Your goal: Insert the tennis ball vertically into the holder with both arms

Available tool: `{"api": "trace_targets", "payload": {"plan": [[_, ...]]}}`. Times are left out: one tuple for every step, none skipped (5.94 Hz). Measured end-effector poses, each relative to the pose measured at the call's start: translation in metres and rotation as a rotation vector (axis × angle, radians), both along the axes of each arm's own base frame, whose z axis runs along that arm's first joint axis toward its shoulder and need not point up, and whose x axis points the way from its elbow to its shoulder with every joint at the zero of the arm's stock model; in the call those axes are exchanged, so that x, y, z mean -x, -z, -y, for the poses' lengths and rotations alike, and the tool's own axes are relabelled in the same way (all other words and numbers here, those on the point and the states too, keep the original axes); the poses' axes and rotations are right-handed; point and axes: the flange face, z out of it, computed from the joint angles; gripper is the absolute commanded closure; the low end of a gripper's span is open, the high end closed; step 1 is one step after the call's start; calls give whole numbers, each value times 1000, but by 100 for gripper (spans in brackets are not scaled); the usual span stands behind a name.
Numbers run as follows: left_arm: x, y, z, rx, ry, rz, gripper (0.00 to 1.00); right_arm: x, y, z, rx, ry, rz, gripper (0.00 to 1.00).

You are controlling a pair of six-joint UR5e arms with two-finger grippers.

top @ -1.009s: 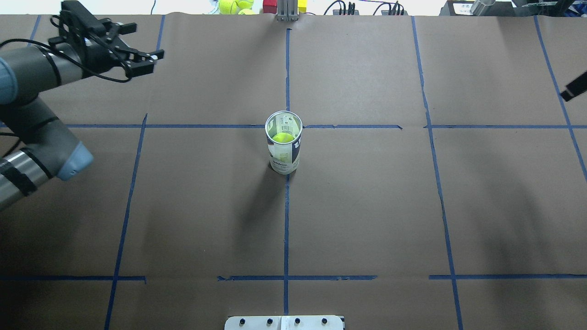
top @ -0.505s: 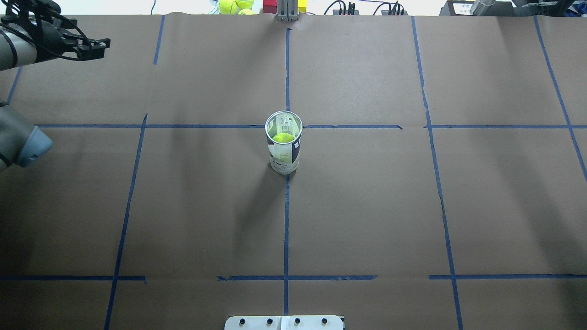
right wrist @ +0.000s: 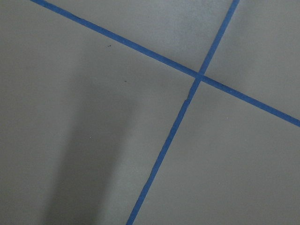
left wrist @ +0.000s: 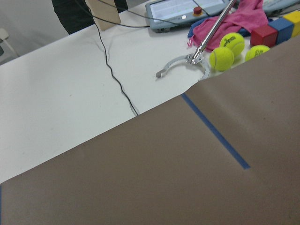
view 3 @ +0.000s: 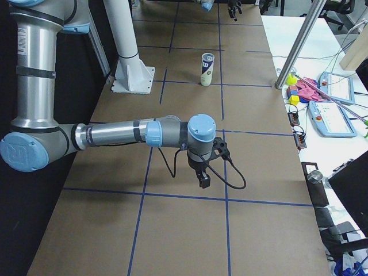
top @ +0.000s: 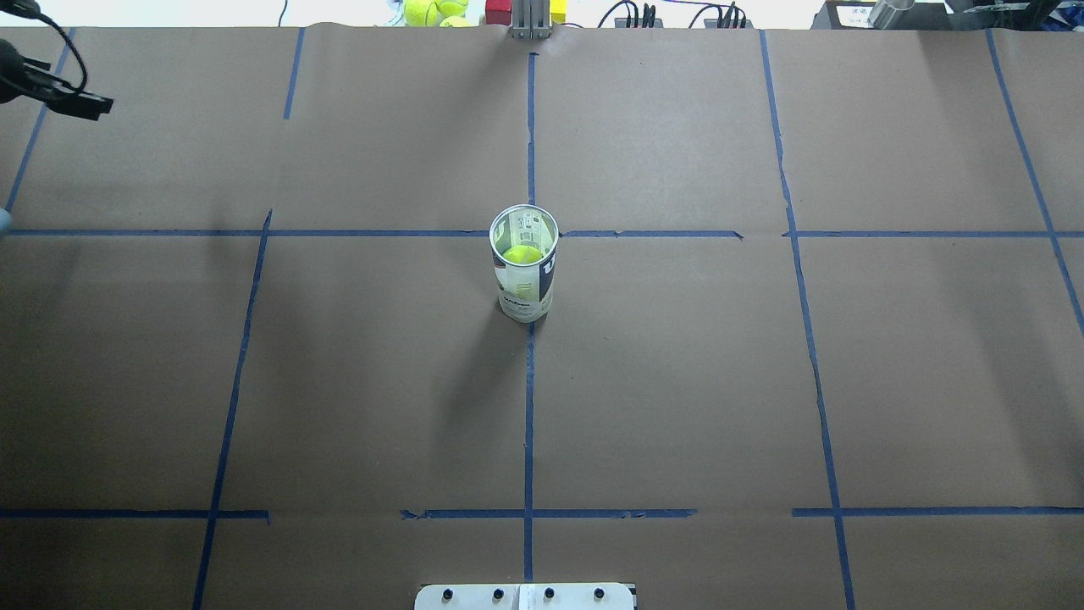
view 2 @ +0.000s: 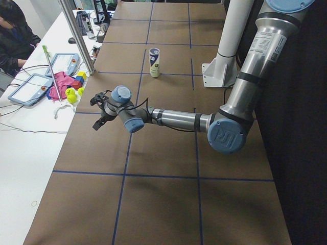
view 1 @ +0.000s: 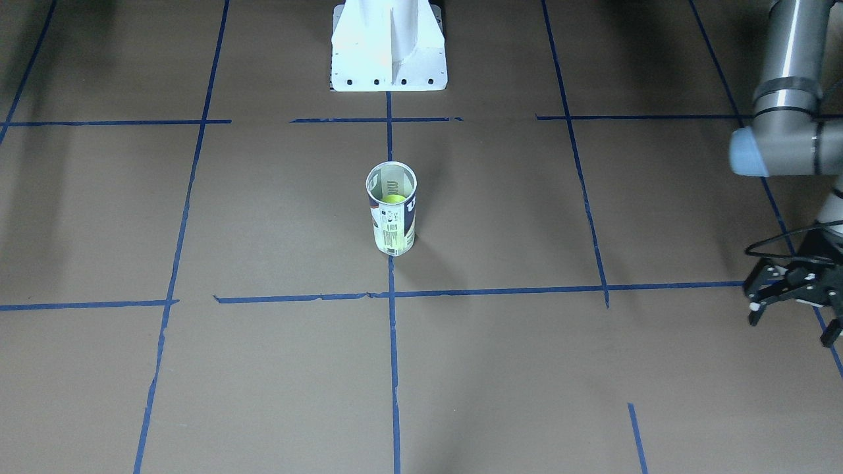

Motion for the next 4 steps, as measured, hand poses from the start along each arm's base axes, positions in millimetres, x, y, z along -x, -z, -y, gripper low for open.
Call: {"api": "trace_targets", "payload": {"plan": [[22, -27, -9, 62, -88, 31, 0, 0, -9, 3, 27, -13, 1, 0], [56, -52, -19, 169, -127, 15, 0, 0, -11, 8, 56, -42, 0, 0], [94, -73, -30, 299, -123, -40, 0, 1, -10, 11, 74, -63, 0, 0], [127, -95, -47, 411, -98, -92, 0, 1, -9, 12, 80, -71, 0, 0]]}}
